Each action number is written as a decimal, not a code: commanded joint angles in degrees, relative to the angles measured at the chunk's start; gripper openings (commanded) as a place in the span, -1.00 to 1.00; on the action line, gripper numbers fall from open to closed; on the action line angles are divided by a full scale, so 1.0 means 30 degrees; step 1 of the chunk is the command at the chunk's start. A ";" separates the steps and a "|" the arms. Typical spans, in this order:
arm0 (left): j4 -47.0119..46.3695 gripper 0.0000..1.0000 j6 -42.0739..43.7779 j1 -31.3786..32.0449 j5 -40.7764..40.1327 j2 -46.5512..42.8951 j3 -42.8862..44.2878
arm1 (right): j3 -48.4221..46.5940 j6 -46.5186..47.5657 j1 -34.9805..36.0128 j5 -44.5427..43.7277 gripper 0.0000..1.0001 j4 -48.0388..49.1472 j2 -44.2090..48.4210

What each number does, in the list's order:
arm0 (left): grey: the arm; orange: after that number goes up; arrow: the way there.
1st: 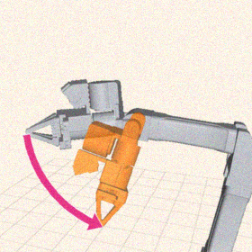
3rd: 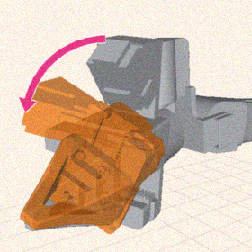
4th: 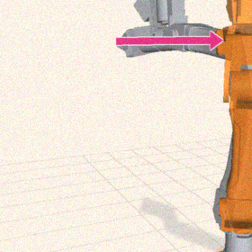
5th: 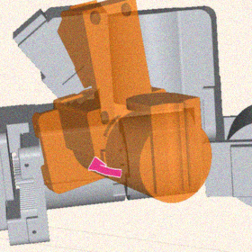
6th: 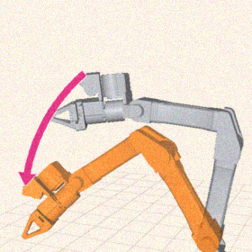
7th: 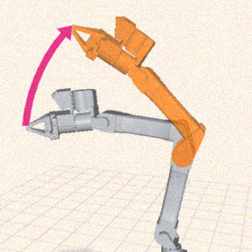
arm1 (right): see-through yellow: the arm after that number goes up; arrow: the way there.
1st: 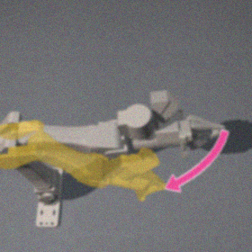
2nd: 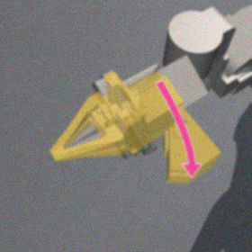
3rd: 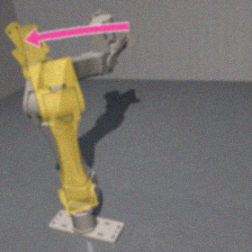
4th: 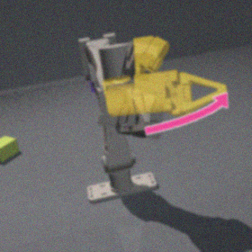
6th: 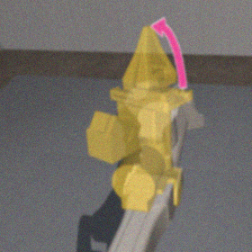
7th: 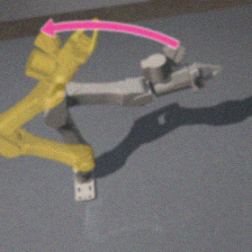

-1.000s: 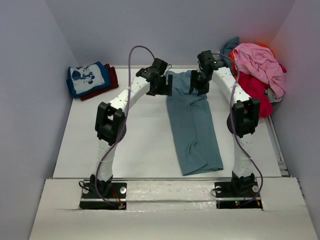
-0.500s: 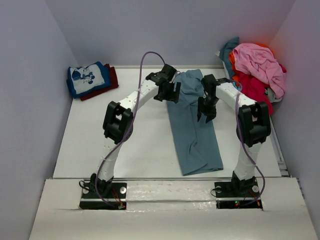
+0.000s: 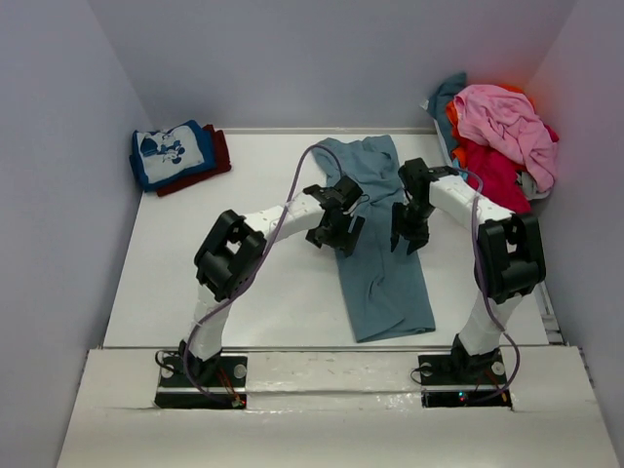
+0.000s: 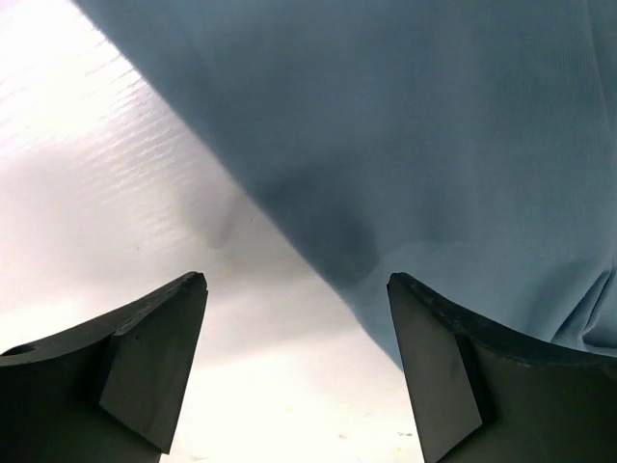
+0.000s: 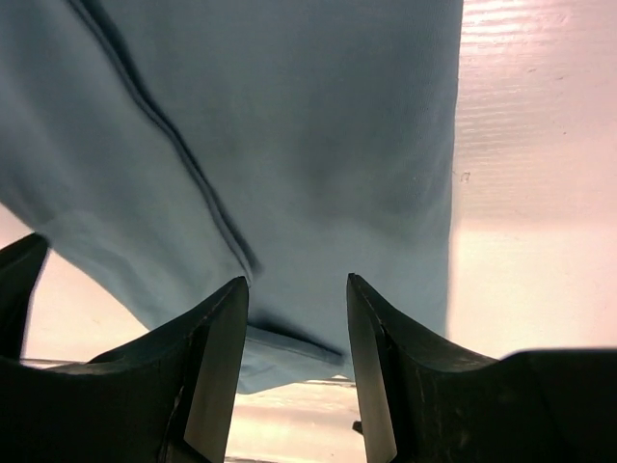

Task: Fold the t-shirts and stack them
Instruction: Rotate the tshirt 90 degrees

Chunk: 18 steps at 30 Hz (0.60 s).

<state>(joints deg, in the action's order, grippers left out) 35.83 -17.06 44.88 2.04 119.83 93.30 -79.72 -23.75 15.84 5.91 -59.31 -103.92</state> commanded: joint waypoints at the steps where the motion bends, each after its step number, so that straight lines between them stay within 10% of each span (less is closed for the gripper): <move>1: 0.0183 0.76 -0.0319 0.0008 -0.0505 -0.1564 -0.0718 | 0.1172 -0.0053 0.0112 0.0255 0.01 0.1134 0.0656; 18: 0.1590 0.56 0.1204 0.1767 -0.3963 -0.0394 0.3559 | 0.1203 -0.0024 0.0288 0.0051 -0.14 0.1723 0.0099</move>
<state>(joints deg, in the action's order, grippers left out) 40.18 -15.86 48.86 -8.75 118.43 100.38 -75.00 -23.79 16.21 6.42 -55.33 -104.29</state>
